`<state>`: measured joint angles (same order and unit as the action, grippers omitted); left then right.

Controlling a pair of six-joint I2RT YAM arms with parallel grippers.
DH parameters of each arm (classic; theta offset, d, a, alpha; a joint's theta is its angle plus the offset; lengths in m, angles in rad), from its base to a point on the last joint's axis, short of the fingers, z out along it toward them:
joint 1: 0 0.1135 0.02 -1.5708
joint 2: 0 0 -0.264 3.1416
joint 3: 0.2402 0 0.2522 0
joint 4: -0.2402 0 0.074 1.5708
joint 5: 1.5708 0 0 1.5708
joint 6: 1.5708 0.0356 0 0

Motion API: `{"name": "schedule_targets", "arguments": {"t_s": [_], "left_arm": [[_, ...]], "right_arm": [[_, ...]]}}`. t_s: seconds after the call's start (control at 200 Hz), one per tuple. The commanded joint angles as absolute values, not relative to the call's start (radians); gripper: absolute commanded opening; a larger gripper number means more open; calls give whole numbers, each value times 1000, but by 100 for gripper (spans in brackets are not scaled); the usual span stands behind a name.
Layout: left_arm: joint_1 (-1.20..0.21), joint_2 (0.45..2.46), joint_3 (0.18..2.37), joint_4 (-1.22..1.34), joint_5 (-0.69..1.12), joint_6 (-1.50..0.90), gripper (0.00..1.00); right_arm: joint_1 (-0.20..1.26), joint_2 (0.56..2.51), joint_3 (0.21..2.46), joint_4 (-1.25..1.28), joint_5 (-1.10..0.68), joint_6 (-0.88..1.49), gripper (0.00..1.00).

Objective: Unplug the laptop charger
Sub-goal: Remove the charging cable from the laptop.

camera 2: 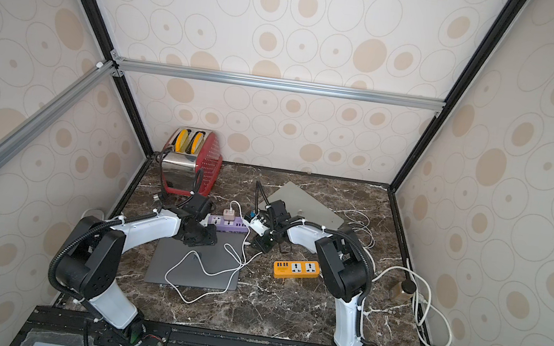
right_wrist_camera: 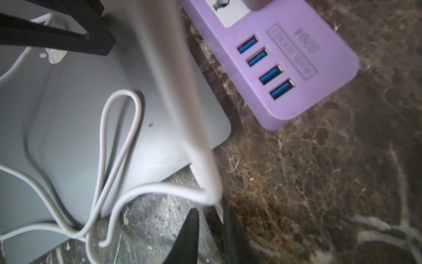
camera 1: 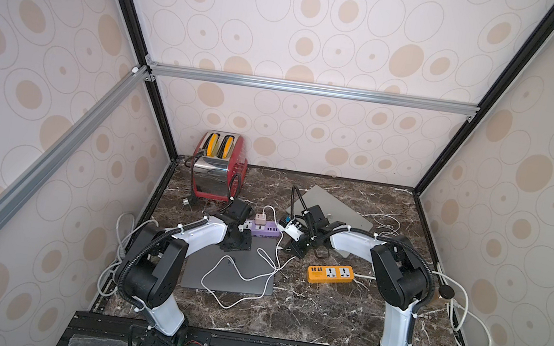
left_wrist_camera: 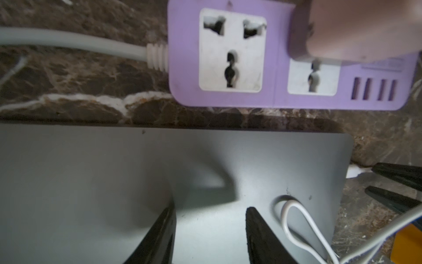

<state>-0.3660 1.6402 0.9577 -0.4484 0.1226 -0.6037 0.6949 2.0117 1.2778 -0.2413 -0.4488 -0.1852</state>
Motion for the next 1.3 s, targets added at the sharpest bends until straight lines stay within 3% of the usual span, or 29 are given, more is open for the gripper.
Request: {"name": "schedule_targets", "arguments": {"t_s": [0.0, 0.556, 0.921, 1.292], "left_arm": [[-356, 1651, 955, -438, 121, -626, 51], [-351, 1671, 937, -430, 120, -634, 51], [-352, 1672, 928, -422, 127, -633, 51], [-351, 1680, 925, -420, 134, -631, 51]], "right_arm": [[704, 2035, 1270, -206, -493, -230, 21], [745, 2067, 1271, -218, -530, -297, 18], [747, 2051, 1241, -235, -572, -314, 31], [752, 2066, 1246, -230, -461, -327, 39]]}}
